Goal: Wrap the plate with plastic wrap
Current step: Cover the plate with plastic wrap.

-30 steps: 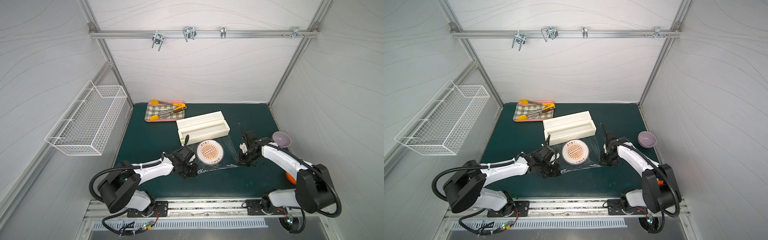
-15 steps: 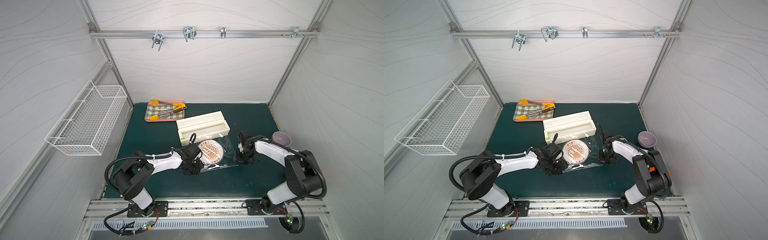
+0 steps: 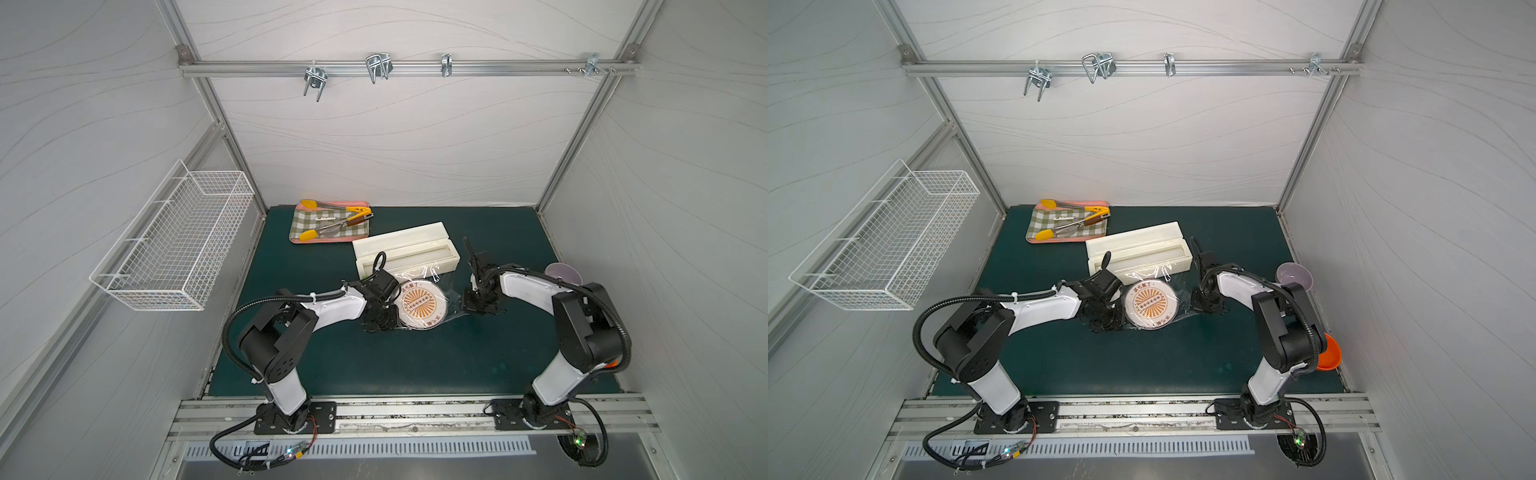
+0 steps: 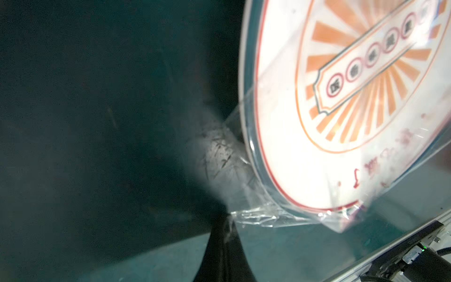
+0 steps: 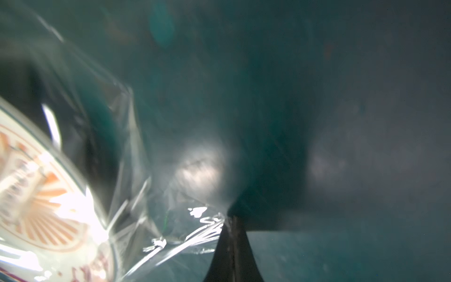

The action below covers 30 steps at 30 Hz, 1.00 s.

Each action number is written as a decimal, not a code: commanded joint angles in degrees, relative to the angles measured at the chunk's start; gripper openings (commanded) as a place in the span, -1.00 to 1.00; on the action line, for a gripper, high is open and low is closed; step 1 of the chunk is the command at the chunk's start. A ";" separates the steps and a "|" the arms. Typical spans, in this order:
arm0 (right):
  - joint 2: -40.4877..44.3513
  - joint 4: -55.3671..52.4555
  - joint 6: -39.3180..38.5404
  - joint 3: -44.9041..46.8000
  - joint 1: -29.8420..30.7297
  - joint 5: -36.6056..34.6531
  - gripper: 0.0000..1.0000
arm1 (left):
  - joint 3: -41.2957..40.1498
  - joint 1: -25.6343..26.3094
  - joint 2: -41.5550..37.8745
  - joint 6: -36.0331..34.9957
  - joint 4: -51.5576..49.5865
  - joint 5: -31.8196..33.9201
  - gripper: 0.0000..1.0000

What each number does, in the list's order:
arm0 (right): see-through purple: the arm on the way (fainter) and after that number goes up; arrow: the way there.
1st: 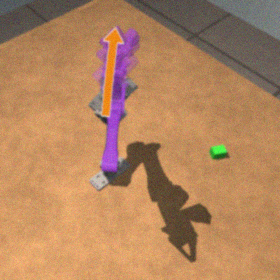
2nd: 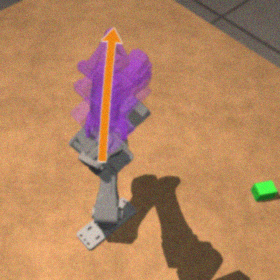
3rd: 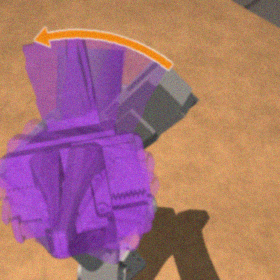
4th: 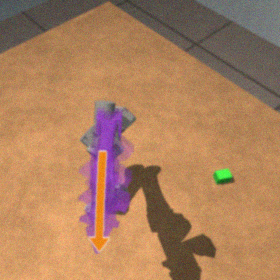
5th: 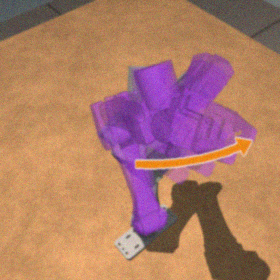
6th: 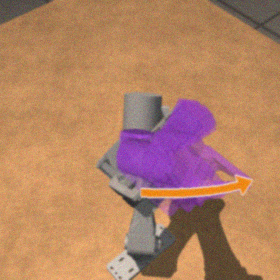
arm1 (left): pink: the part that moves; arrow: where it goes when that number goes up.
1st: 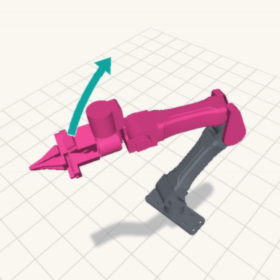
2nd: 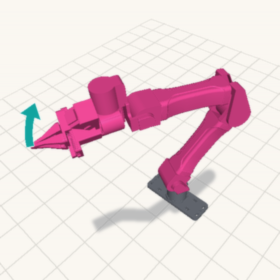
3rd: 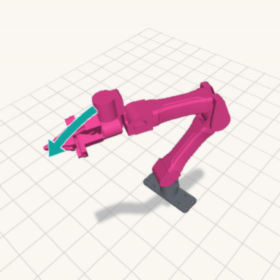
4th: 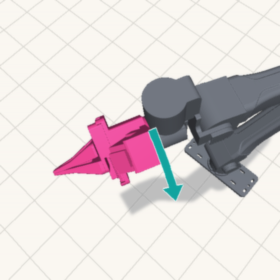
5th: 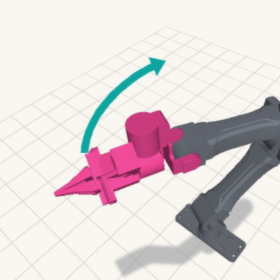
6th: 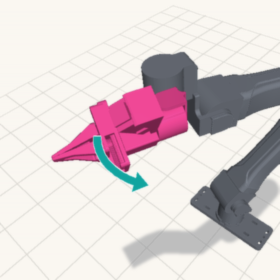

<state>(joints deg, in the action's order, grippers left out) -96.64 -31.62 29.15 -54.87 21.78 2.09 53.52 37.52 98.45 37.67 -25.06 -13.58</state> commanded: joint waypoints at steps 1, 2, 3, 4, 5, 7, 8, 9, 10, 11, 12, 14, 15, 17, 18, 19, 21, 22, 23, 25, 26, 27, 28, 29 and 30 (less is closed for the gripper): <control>-3.93 6.45 2.27 -0.57 -0.33 -4.42 -1.00 | -1.18 -3.62 5.73 -2.02 -0.44 13.23 -1.00; -4.48 7.28 2.40 -0.86 -0.32 -4.59 -1.00 | -0.89 -4.19 6.10 -2.32 -0.50 13.17 -1.00; -5.17 8.29 2.73 -0.94 -0.33 -4.51 -1.00 | -0.57 -5.14 6.54 -2.47 -0.60 13.14 -1.00; -5.39 9.93 2.76 -0.80 -0.33 -4.01 -1.00 | -0.28 -5.80 6.74 -2.66 -0.56 13.19 -1.00; -5.66 11.49 2.91 -0.60 -0.25 -3.81 -1.00 | -0.03 -6.25 6.67 -2.90 -0.52 13.44 -1.00; -6.25 14.13 3.02 -0.59 0.06 -4.11 -1.00 | 1.06 -6.66 6.27 -3.58 -0.43 14.57 -1.00; -6.28 15.35 3.02 -0.59 0.19 -4.26 -1.00 | 1.80 -6.70 6.16 -3.82 -0.53 15.12 -1.00; -6.41 16.76 2.96 -0.44 0.49 -4.81 -1.00 | 2.72 -6.71 6.17 -4.02 -0.56 15.67 -1.00; -6.54 18.31 2.93 -0.12 0.64 -4.90 -1.00 | 3.59 -6.68 6.23 -4.08 -0.43 16.06 -1.00; -6.77 19.65 3.06 0.22 0.76 -4.75 -1.00 | 4.32 -6.74 6.53 -4.03 -0.42 16.29 -1.00; -6.99 21.21 3.32 0.61 0.88 -4.27 -1.00 | 5.04 -6.75 6.86 -3.77 -0.30 16.40 -1.00; -7.59 23.23 4.11 0.98 1.23 -3.72 -1.00 | 5.78 -6.75 7.66 -3.22 0.60 15.55 -1.00; -7.67 24.68 4.76 1.65 1.48 -3.60 -1.00 | 5.96 -6.74 8.19 -2.98 1.20 15.08 -1.00; -7.52 27.29 5.75 2.92 2.22 -4.51 -1.00 | 6.81 -6.68 9.18 -2.22 1.35 15.04 -1.00; -7.59 28.07 6.26 3.43 2.53 -5.20 -1.00 | 7.24 -6.68 9.47 -1.95 1.33 15.44 -1.00; -7.59 28.43 6.95 3.88 2.80 -5.88 -1.00 | 7.54 -6.70 9.60 -1.79 1.41 15.68 -1.00; -7.42 28.87 7.70 4.54 3.09 -6.36 -1.00 | 7.90 -6.87 9.62 -1.47 1.05 16.32 -1.00; -7.42 28.98 7.98 4.74 3.09 -6.63 -1.00 | 8.00 -7.08 9.53 -1.46 0.81 16.56 -1.00; -7.34 28.90 8.07 4.86 3.09 -6.73 -1.00 | 8.01 -7.43 9.38 -1.46 0.72 16.66 -1.00; -7.76 28.54 8.12 4.40 3.09 -6.62 -1.00 | 7.80 -8.78 9.10 -1.05 0.86 15.73 -0.88; -8.06 28.32 7.97 4.18 3.09 -6.57 -1.00 | 7.60 -9.57 8.90 -0.93 1.33 14.27 -0.81; -8.48 27.96 8.01 3.82 3.09 -6.47 -1.00 | 7.28 -10.19 8.60 -0.78 2.01 12.54 -0.74; -8.74 27.99 7.96 3.64 3.09 -6.31 -1.00 | 6.74 -10.61 8.09 -0.59 3.01 10.69 -0.67; -8.98 27.95 7.97 3.54 3.06 -6.22 -1.00 | 6.17 -10.91 7.46 -0.42 4.26 8.76 -0.59; -9.16 27.69 7.88 3.30 3.01 -6.05 -1.00 | 5.30 -11.21 6.57 -0.04 5.76 6.60 -0.52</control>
<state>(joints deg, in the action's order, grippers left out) -101.78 -1.52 35.97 -52.23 24.80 -1.54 61.34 28.12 104.73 36.64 -19.40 -6.11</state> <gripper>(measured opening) 0.046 0.225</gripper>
